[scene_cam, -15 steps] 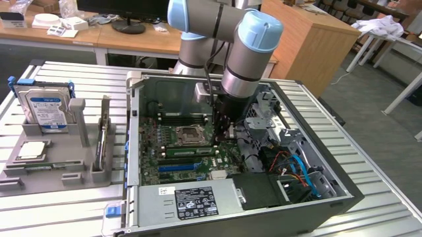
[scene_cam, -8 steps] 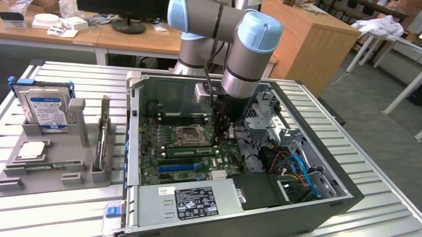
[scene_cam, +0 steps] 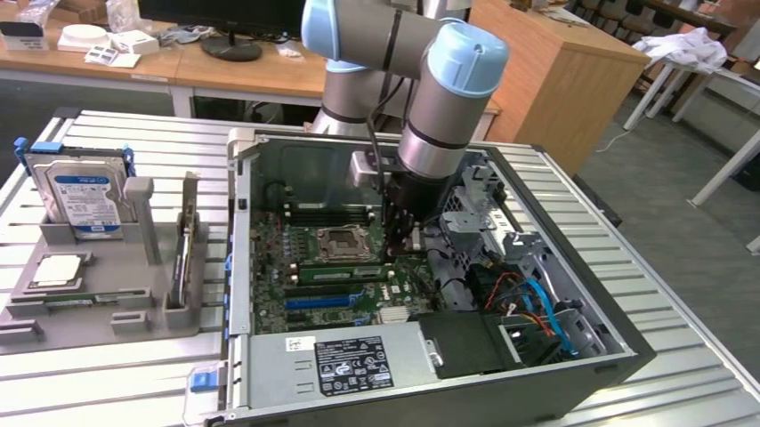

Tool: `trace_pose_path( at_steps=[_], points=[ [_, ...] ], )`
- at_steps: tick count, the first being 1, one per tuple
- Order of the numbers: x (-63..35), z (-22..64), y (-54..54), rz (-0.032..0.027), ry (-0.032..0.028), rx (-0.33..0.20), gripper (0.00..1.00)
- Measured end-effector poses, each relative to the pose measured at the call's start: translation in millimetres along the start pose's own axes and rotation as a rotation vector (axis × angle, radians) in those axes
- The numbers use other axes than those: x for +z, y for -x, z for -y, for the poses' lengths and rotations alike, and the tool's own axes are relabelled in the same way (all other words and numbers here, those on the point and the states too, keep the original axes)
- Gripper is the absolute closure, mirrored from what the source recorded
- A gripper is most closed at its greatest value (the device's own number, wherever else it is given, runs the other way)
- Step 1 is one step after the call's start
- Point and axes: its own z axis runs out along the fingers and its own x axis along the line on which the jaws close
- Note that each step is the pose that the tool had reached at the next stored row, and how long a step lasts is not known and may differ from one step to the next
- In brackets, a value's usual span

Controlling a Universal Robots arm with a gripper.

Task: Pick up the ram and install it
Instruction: 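Press down the ram until it locks into place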

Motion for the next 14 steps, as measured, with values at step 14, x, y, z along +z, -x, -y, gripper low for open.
trace_pose_path(
  at_steps=[14],
  points=[
    [3.3,0.1,0.0,-0.0001,0.0,0.0,0.89]
  ],
)
